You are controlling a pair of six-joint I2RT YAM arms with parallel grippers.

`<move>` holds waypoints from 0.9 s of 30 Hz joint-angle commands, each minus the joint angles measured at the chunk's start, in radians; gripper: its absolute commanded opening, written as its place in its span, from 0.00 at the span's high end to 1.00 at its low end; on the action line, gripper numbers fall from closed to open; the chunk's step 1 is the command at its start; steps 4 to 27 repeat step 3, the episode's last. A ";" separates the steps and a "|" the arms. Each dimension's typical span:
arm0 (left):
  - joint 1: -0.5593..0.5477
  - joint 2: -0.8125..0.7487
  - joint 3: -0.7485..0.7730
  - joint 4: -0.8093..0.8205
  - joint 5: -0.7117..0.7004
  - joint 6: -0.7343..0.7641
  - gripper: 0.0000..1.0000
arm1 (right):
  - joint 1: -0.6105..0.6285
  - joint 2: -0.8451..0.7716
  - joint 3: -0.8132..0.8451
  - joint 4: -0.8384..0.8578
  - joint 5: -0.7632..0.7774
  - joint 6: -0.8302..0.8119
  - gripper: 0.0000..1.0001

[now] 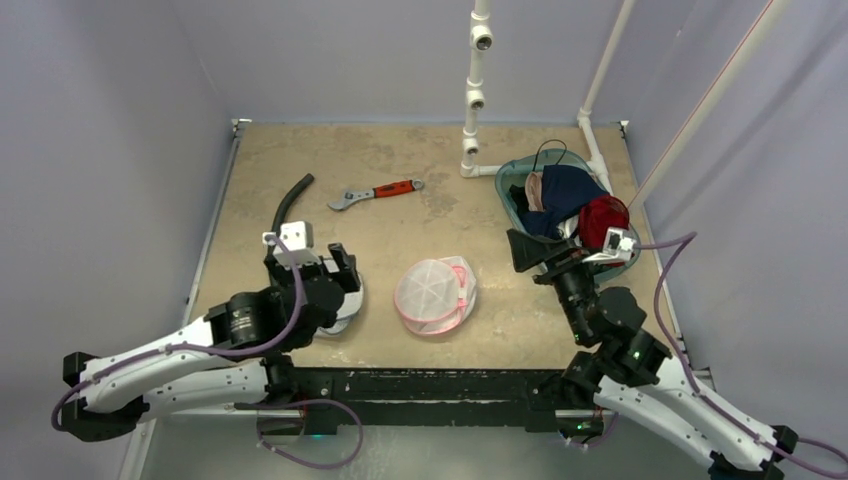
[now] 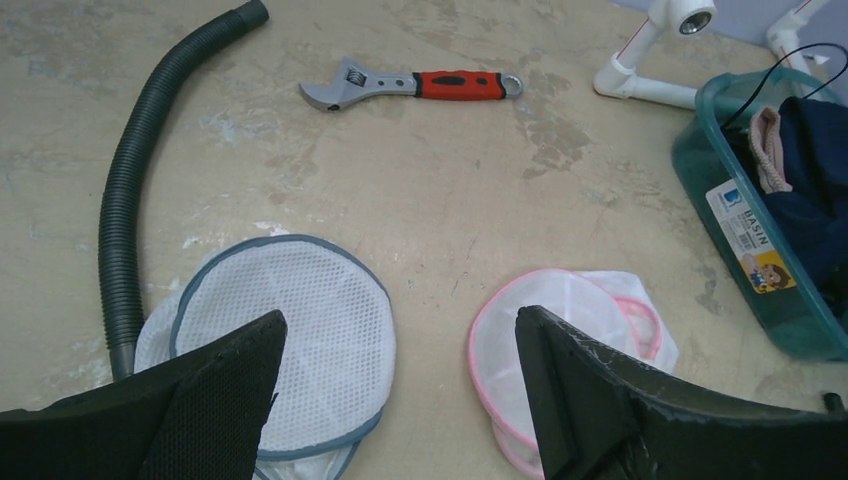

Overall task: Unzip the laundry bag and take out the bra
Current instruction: Reset both arms

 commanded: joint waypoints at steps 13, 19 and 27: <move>-0.006 -0.125 -0.024 -0.009 -0.029 0.007 0.17 | 0.001 0.022 0.017 -0.015 0.028 0.014 0.02; -0.006 -0.125 -0.024 -0.009 -0.029 0.007 0.17 | 0.001 0.022 0.017 -0.015 0.028 0.014 0.02; -0.006 -0.125 -0.024 -0.009 -0.029 0.007 0.17 | 0.001 0.022 0.017 -0.015 0.028 0.014 0.02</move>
